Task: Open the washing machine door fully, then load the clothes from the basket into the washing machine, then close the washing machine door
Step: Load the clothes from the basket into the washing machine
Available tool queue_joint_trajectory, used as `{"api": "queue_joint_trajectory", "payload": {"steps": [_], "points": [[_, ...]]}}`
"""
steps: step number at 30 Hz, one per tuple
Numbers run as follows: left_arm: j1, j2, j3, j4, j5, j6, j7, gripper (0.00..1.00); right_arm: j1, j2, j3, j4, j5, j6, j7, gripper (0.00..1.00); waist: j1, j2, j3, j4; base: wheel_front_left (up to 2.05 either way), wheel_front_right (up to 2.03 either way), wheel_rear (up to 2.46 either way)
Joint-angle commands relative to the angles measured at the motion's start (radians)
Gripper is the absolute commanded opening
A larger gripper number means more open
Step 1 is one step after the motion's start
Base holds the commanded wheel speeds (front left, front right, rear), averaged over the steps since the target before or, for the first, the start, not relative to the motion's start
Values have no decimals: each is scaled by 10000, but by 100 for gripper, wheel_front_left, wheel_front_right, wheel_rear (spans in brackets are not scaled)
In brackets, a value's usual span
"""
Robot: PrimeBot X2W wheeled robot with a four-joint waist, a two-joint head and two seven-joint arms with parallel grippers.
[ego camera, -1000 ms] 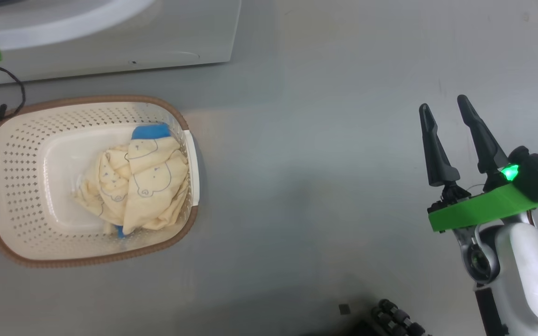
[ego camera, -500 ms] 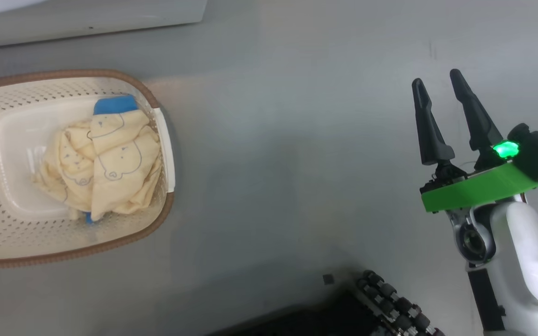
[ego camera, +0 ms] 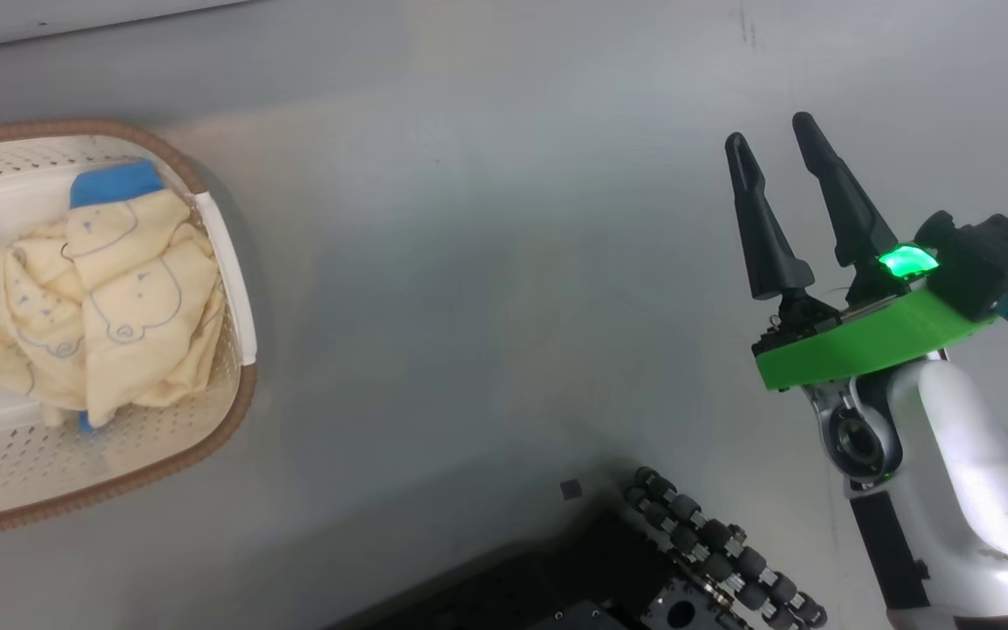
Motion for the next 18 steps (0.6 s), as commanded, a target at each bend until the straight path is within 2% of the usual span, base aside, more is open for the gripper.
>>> {"api": "queue_joint_trajectory", "payload": {"steps": [1,2,3,4,5,6,18], "points": [[-534,479,9,-80,90,9,-64,0,151,-15,149,-177,100,-27,-95,100,-2,0,48,-143,0,0,0],[-609,473,-6,57,102,14,-122,0,146,-15,143,-179,125,-27,-95,100,-2,0,53,-180,0,0,0],[-679,464,-24,187,114,16,-181,6,147,-15,130,-180,140,-27,-95,100,-2,0,59,-208,0,0,0],[-741,453,-44,313,126,16,-246,41,149,-15,110,-178,144,-27,-95,100,-2,0,67,-229,0,0,0],[-741,453,-44,313,126,16,-246,41,149,-15,110,-178,144,-27,-95,100,-2,0,67,-229,0,0,0],[-848,420,-92,531,153,9,-409,100,151,-15,63,-168,127,-27,-95,100,-2,0,79,-249,0,0,0],[-415,54,-305,1556,-289,-278,-1483,100,28,-15,-340,-218,-216,-27,-95,100,-2,0,-299,146,0,0,0]]}}
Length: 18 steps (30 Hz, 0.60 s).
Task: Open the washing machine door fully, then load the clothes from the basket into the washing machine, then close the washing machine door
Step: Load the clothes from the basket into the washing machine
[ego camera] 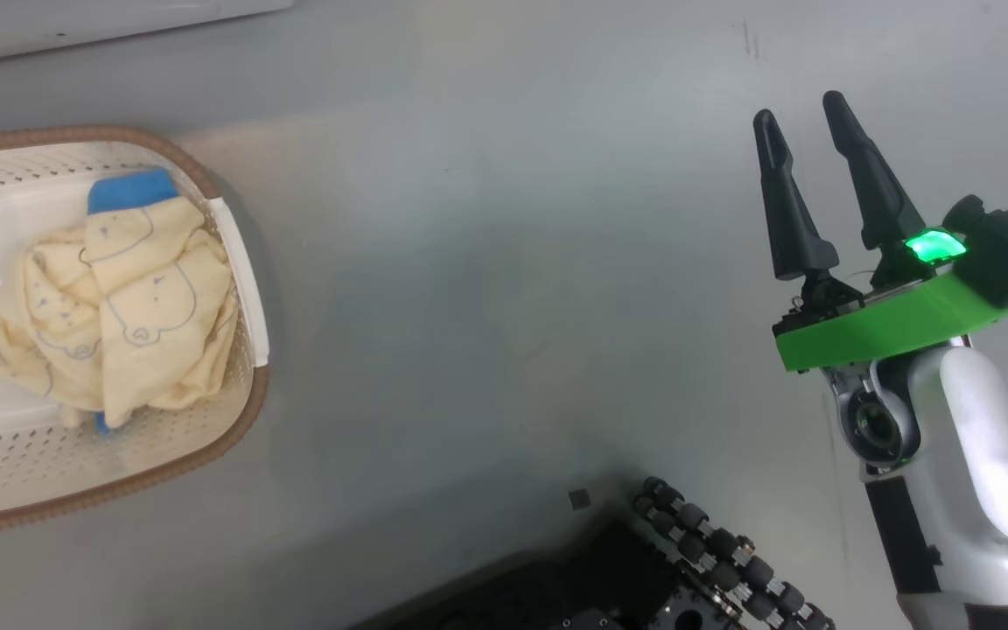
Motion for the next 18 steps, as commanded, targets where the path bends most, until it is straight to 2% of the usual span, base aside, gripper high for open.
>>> {"api": "queue_joint_trajectory", "payload": {"steps": [1,8,18], "points": [[97,315,-31,-218,-92,-12,-139,100,208,-19,-6,-261,-82,-27,-95,100,0,0,-211,169,0,0,0],[2137,-221,-386,-293,-1131,-69,-877,100,464,-18,-471,-263,-674,-27,-95,100,0,0,-1432,852,0,0,0],[5262,-700,-1328,-1846,-2822,-73,-1622,100,1234,-212,-1050,-212,-1418,-27,-95,100,0,0,-3630,2123,0,0,0]]}}
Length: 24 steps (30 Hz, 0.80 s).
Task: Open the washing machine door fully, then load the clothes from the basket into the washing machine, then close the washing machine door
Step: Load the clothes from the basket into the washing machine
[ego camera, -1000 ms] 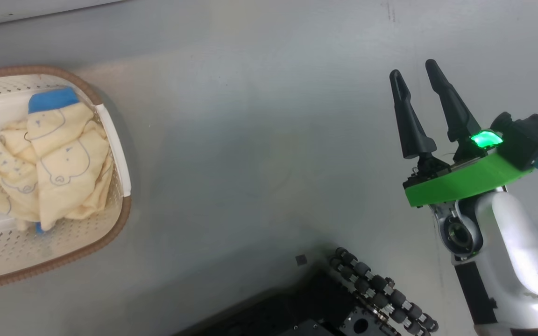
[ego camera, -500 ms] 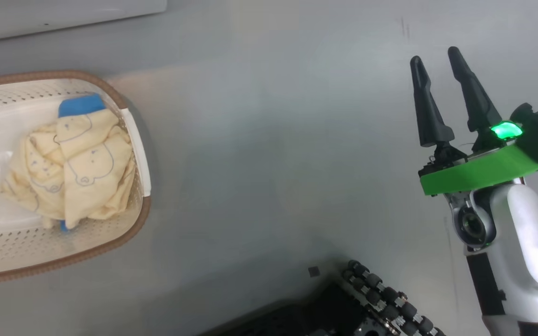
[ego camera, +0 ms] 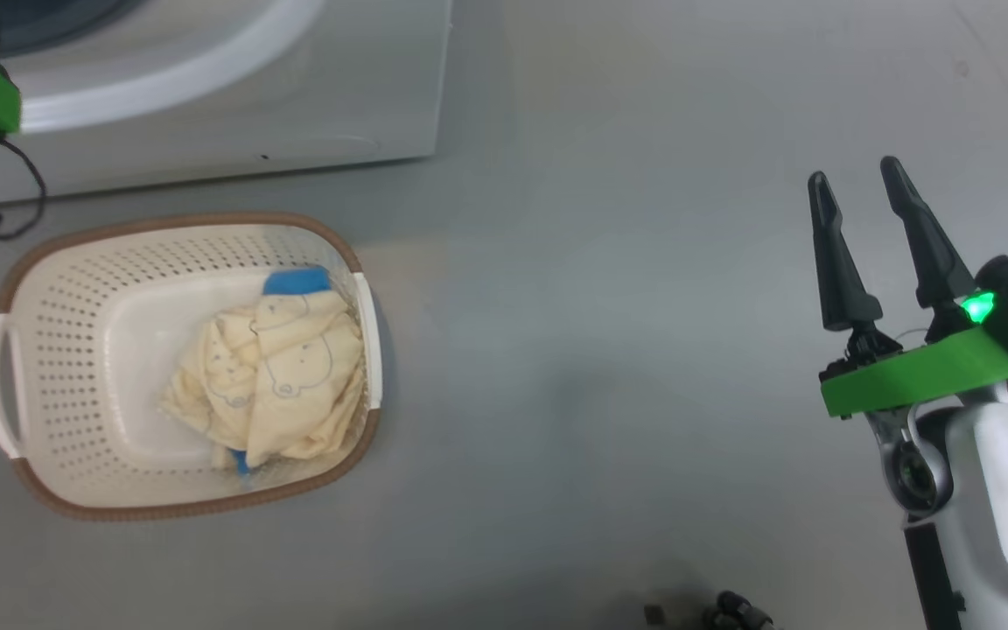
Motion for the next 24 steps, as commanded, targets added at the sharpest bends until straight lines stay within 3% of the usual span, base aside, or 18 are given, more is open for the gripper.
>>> {"api": "queue_joint_trajectory", "payload": {"steps": [1,13,24], "points": [[171,384,167,-375,-151,7,-126,100,279,-178,91,-231,-96,-27,-95,100,1,-1,-1017,814,0,0,0],[3205,-51,-93,-1732,-668,192,-438,100,1645,-459,-330,-282,-89,-27,-95,100,1,-1,-3436,2338,0,0,0],[6049,-48,-167,-3639,-851,1047,-497,100,3001,-404,-544,-405,8,-27,-45,100,1,-1,-5004,3136,0,0,0]]}}
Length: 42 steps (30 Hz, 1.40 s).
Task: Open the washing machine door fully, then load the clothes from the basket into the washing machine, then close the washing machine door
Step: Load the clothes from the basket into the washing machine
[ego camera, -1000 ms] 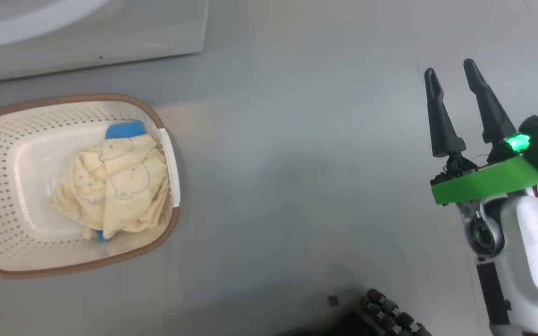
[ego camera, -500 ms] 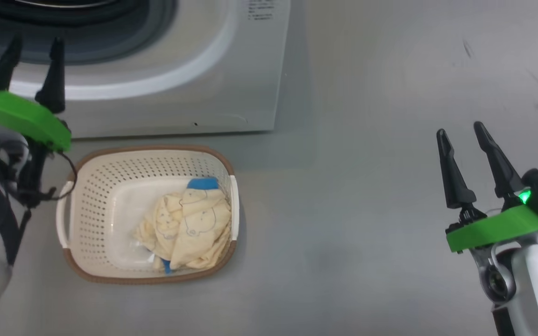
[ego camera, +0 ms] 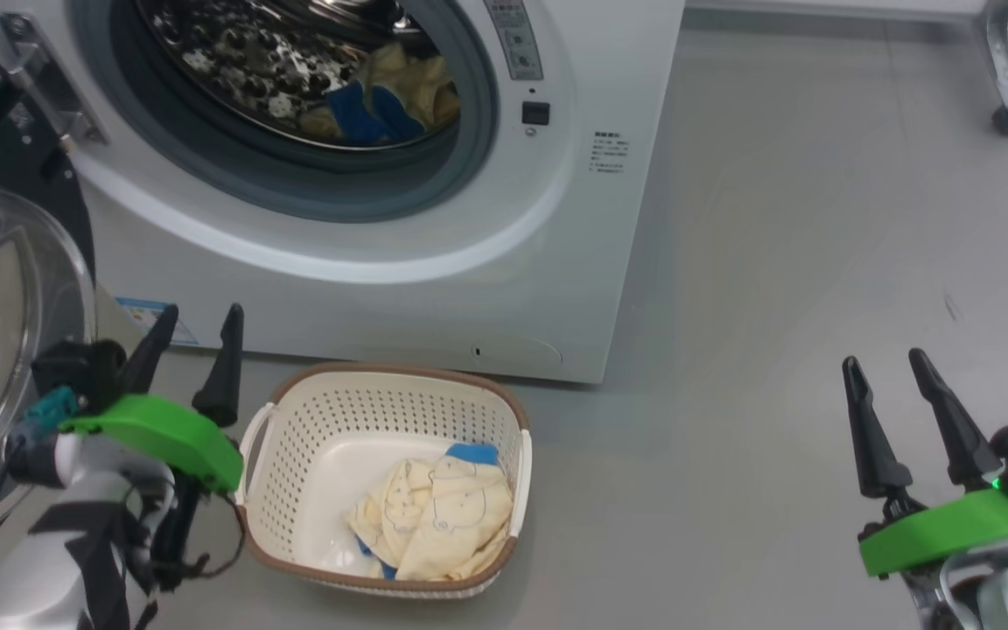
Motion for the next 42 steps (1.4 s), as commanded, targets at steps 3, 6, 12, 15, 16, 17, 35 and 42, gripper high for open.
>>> {"api": "queue_joint_trajectory", "payload": {"steps": [3,6,12,15,16,17,35,42], "points": [[496,503,458,-933,-140,348,-109,100,261,-22,135,-394,59,-27,-16,100,2,-1,-742,480,0,0,0],[1150,593,549,-1606,-170,668,-119,100,417,40,132,-451,72,-27,20,100,2,-1,-914,504,0,0,0],[2313,731,732,-2819,-152,1316,-132,100,534,124,252,-480,76,-27,86,100,2,-1,-1152,375,0,0,0],[2840,776,855,-3325,-90,1604,-139,100,571,159,313,-447,83,-27,85,100,2,-1,-1283,243,0,0,0],[3022,756,921,-3493,-122,1677,-140,100,575,169,337,-435,86,-27,85,100,2,-1,-1307,190,0,0,0],[3198,751,983,-3644,-141,1747,-142,100,570,178,365,-421,87,-27,86,100,2,-1,-1326,134,0,0,0],[4937,286,2046,-4818,983,2165,-148,100,505,263,745,-105,118,-27,23,100,2,-1,-1509,-502,0,0,0],[5060,-18,2254,-4746,1288,1972,-148,100,437,234,809,-57,114,-27,29,100,2,-1,-1472,-593,0,0,0]]}}
